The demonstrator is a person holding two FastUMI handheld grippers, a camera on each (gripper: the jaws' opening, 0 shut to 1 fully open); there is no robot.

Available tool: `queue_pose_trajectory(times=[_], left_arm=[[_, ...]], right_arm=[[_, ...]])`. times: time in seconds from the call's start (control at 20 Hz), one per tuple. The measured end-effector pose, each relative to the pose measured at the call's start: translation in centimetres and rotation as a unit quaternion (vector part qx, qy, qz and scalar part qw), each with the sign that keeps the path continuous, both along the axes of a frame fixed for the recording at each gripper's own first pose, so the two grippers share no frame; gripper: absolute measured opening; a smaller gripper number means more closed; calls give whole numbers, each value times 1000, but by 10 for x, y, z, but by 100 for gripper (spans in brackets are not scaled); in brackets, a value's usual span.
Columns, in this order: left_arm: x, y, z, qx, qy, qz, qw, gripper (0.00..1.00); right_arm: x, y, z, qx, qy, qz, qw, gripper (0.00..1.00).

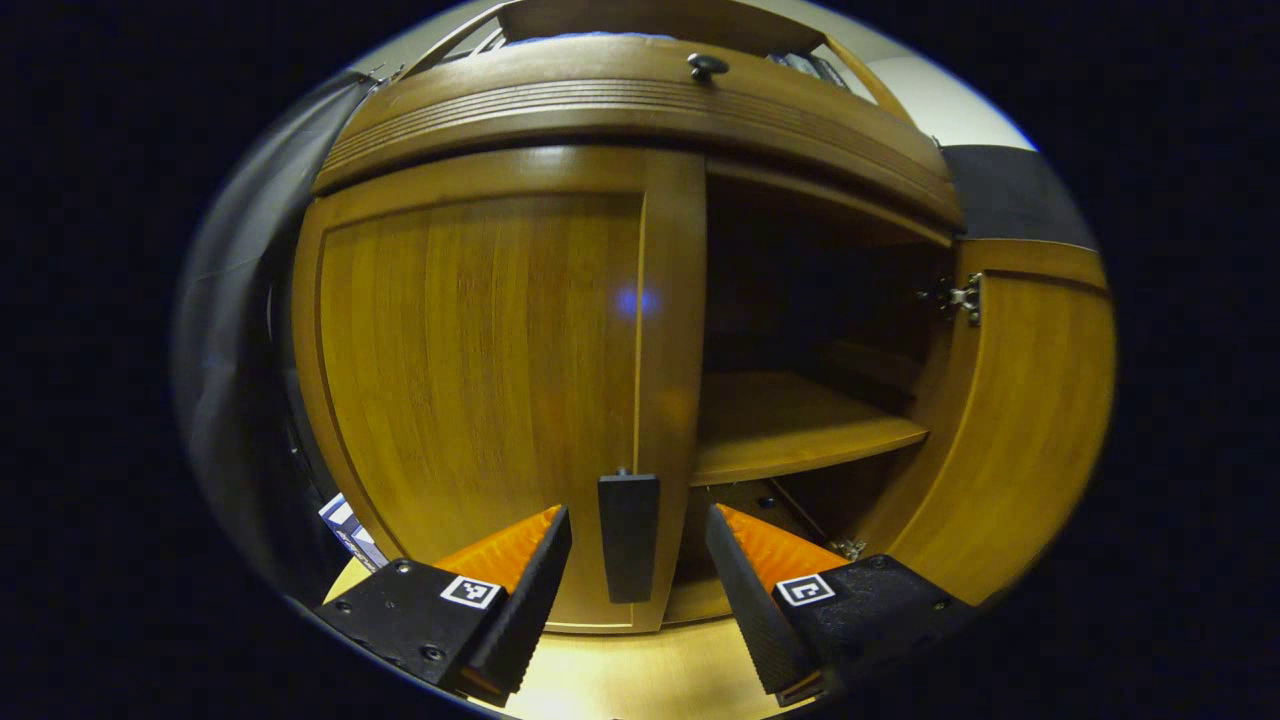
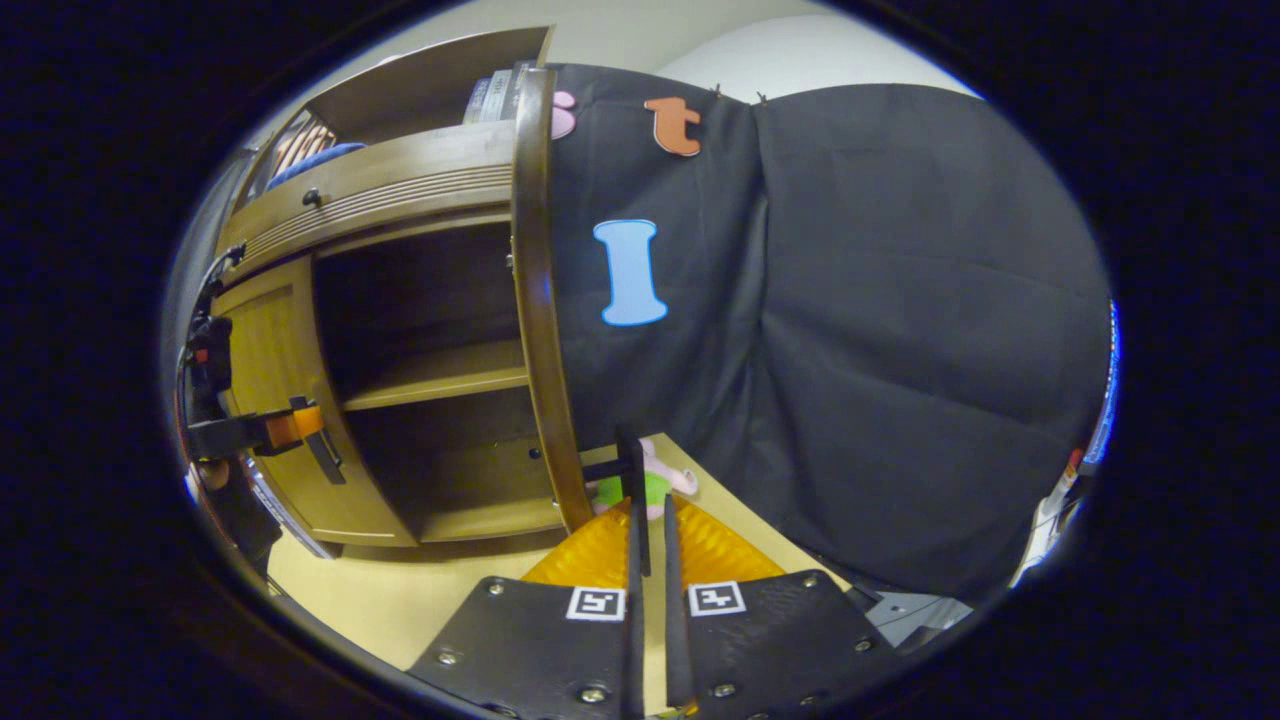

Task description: Open the right door of the double-door shoe cabinet with the right hand, and open the left door with the left hand.

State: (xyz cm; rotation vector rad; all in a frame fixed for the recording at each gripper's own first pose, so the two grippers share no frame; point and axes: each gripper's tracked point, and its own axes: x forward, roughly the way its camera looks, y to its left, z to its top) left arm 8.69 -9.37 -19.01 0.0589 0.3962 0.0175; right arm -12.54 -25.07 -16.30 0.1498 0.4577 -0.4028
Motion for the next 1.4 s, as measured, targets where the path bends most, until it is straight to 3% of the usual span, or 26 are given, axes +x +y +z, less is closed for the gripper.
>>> queue_pose_trajectory(times=[0.25,0.35,0.55,0.65,1.1,1.2,1.4], left_arm=[[13,3,-16,-6,14,6,1000,78],[15,1,-17,-8,18,1,1000,70],[21,5,-22,0,22,6,1000,41],[20,5,-21,2,22,5,1000,35],[9,3,-19,0,20,-8,1000,29],[3,4,-17,-1,20,-11,1000,32],[-11,5,-14,-2,20,-14,1000,30]], right_arm=[[-4,-6,6,6,-15,-15,1000,9],[-3,-6,10,2,-20,-21,1000,9],[-8,-2,15,9,-27,-23,999,9],[-12,-1,17,6,-26,-23,999,9],[-27,15,22,10,-26,-11,1000,9],[-25,21,23,12,-25,-4,1000,9],[-23,32,22,15,-25,13,999,9]])
